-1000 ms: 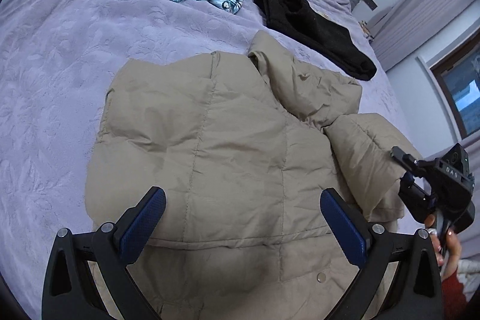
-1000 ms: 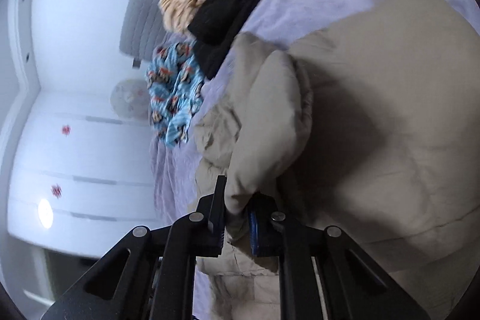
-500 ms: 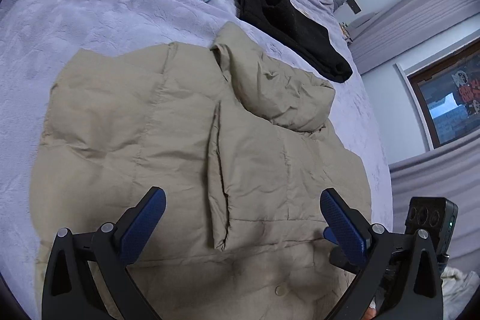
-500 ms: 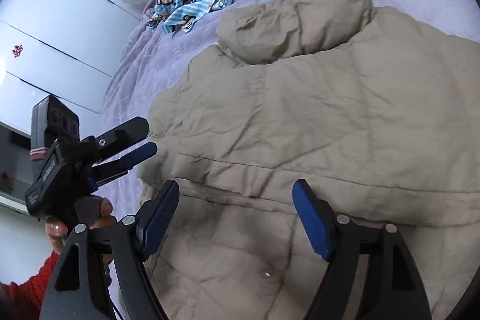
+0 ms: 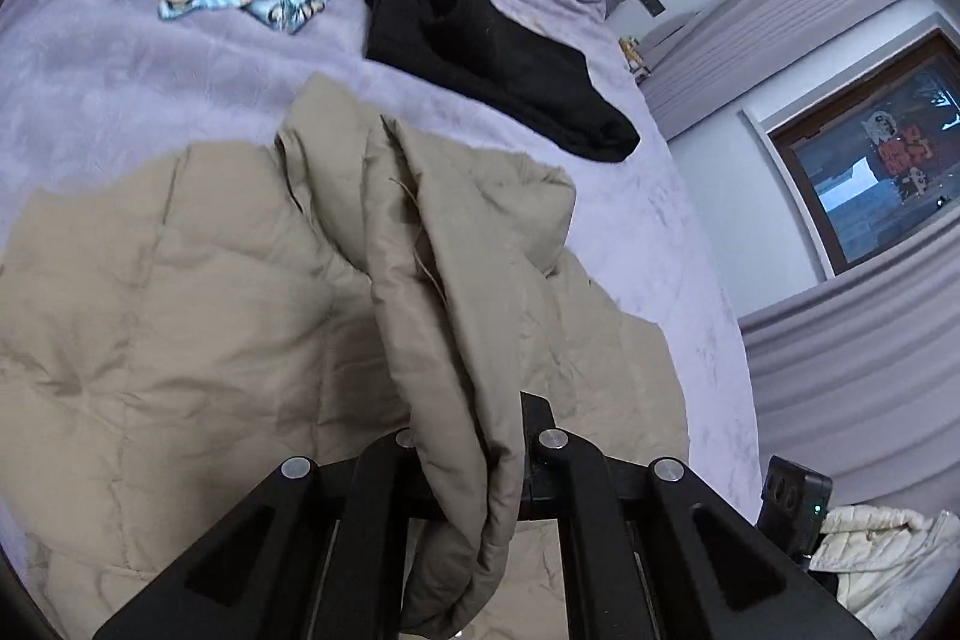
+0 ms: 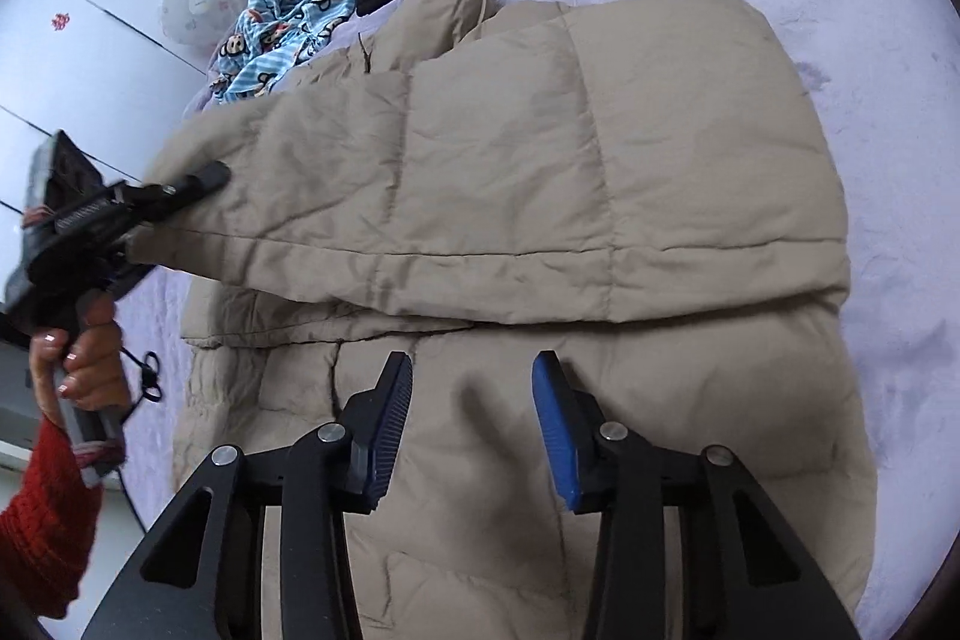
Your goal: Fold large clothes
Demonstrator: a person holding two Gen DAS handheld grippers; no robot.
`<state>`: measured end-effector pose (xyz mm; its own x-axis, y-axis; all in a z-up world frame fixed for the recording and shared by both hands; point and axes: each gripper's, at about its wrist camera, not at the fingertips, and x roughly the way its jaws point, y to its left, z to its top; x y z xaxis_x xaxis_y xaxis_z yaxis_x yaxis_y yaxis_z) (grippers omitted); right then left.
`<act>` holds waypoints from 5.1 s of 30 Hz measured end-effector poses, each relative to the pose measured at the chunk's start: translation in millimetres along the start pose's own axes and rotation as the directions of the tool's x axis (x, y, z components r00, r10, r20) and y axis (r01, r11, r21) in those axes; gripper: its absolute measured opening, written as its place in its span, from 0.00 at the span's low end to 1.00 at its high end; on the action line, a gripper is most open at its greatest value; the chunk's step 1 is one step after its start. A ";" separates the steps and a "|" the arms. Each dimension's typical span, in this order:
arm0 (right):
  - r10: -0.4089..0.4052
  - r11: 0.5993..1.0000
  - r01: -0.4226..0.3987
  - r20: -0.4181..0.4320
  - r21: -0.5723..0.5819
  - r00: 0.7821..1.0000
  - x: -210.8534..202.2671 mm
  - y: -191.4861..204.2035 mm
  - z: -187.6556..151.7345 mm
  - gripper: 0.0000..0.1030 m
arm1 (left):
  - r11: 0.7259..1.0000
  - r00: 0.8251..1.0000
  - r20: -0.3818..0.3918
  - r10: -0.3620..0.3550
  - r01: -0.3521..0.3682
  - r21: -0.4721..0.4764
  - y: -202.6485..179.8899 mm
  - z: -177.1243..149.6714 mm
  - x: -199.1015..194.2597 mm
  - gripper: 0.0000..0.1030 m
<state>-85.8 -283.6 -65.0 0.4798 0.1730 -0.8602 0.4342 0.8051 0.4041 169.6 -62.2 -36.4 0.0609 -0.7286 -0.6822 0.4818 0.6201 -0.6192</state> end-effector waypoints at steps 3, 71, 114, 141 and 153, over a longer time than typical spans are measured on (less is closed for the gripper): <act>-0.071 0.996 0.072 0.036 -0.047 0.997 -6.7 -7.7 5.9 0.44 | 0.998 0.998 0.005 0.064 -0.065 0.016 11.8 1.6 -12.4 0.08; -0.337 0.935 0.344 0.086 -0.084 0.938 25.8 -84.0 77.2 0.05 | 0.871 0.888 -0.015 0.460 -0.448 0.200 37.8 -45.1 67.1 0.19; -0.118 0.985 0.123 -0.051 0.124 0.992 -86.2 -88.3 -55.5 0.74 | 0.743 0.740 -0.067 0.669 -0.664 0.090 -36.6 -164.2 -37.5 1.00; 0.076 0.872 -0.047 -0.040 0.487 0.996 -115.8 -9.3 -205.9 1.00 | 0.804 0.771 -0.234 0.592 -0.585 0.106 37.5 -269.0 -161.9 1.00; 0.167 0.699 -0.106 -0.017 0.707 0.986 -121.1 -70.6 -257.5 1.00 | 0.846 0.909 -0.256 0.329 -0.404 -0.347 98.1 -331.4 -215.5 1.00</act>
<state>-370.9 -215.3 -69.5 0.5324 0.3151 -0.7857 0.7915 0.1436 0.5940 -85.9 252.1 -78.9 -0.0103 -0.3837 -0.9234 0.0798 0.9202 -0.3832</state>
